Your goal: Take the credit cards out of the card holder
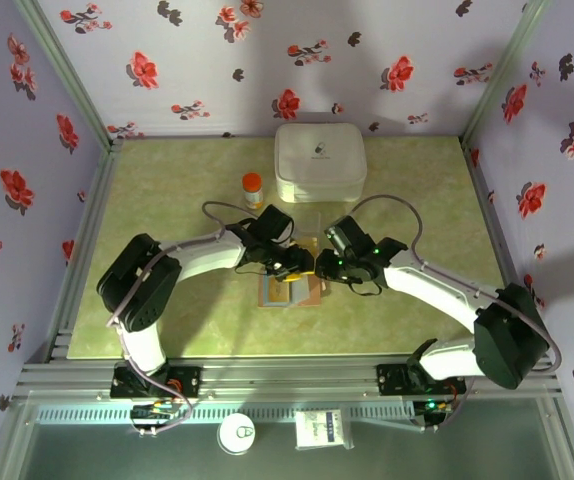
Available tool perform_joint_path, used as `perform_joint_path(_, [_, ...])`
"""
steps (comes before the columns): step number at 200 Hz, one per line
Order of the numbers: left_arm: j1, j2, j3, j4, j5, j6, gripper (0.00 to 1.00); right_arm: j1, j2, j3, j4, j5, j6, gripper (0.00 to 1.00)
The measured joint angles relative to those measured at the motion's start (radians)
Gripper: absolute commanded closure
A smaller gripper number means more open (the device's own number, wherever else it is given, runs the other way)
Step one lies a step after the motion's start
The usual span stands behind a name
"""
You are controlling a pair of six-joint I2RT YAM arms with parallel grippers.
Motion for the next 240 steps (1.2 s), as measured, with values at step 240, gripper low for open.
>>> perform_joint_path(240, [0.08, -0.19, -0.179, 0.033, -0.073, -0.002, 0.65, 0.019, 0.123, 0.015, 0.114, -0.109, 0.027, 0.68])
